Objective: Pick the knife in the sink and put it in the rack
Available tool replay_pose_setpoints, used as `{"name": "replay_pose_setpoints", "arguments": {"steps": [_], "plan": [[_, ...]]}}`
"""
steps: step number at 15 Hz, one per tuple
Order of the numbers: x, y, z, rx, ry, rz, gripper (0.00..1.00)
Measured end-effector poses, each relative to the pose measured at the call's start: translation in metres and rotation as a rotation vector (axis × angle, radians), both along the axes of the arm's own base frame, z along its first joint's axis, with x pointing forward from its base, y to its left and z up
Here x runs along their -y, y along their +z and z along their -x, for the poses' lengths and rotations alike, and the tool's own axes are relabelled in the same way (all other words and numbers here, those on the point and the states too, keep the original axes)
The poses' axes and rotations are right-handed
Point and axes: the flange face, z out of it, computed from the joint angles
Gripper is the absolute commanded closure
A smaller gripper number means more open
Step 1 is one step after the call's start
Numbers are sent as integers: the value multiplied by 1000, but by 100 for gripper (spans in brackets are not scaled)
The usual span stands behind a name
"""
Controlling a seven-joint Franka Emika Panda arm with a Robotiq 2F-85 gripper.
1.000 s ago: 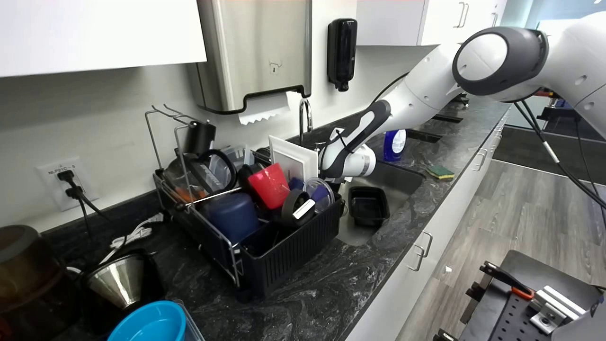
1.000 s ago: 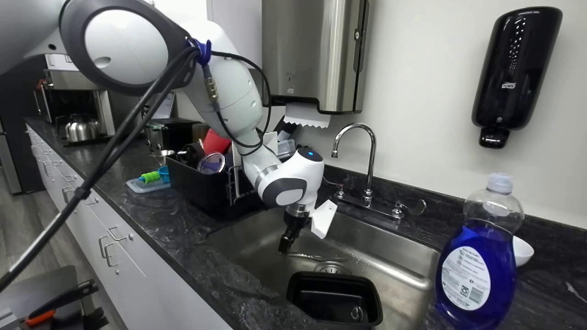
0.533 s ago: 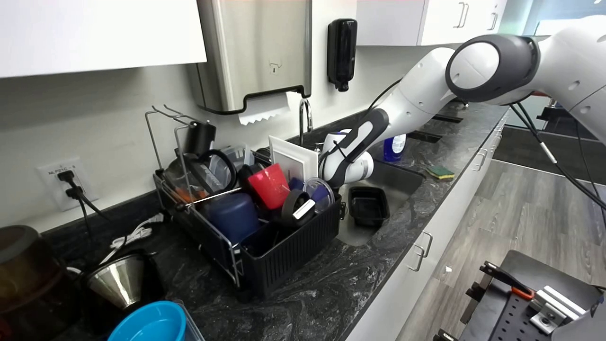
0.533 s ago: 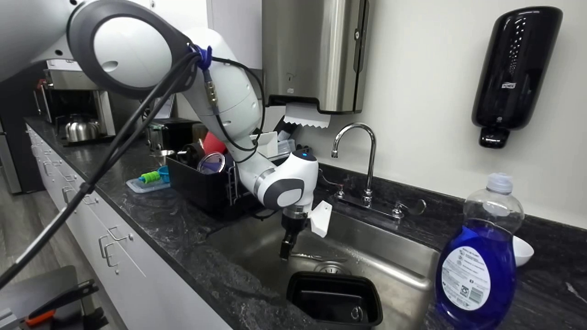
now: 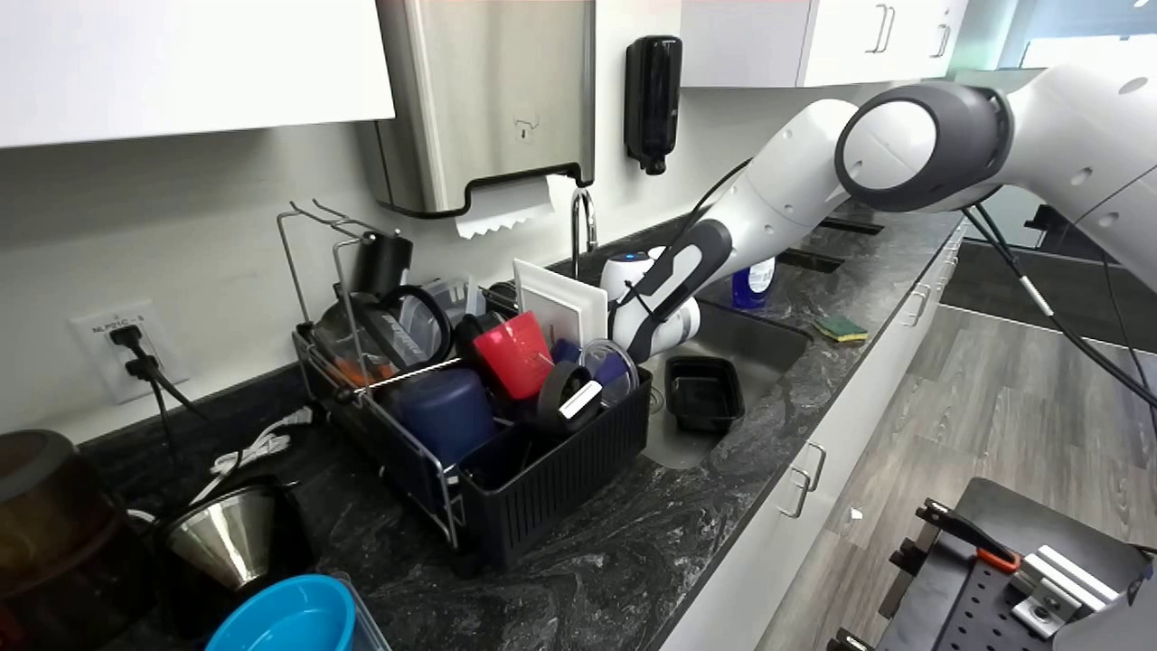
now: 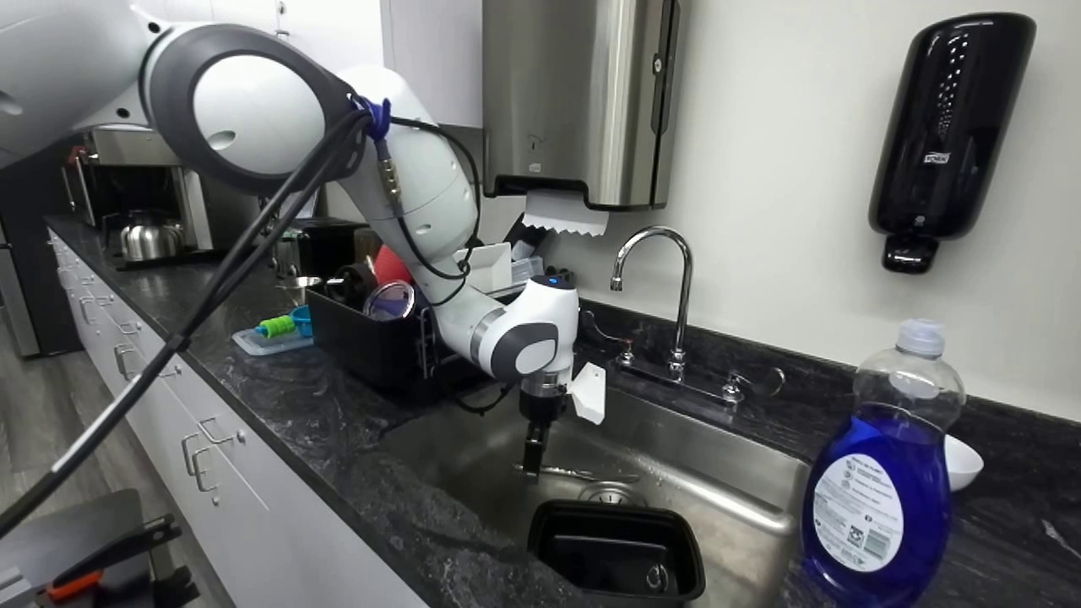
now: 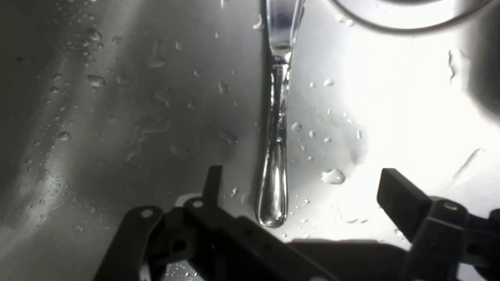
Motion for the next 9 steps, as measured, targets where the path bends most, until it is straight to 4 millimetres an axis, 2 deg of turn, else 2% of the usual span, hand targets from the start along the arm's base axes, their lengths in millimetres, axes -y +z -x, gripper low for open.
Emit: {"name": "replay_pose_setpoints", "arguments": {"steps": [9], "plan": [[4, -11, -15, -11, 37, 46, 0]]}}
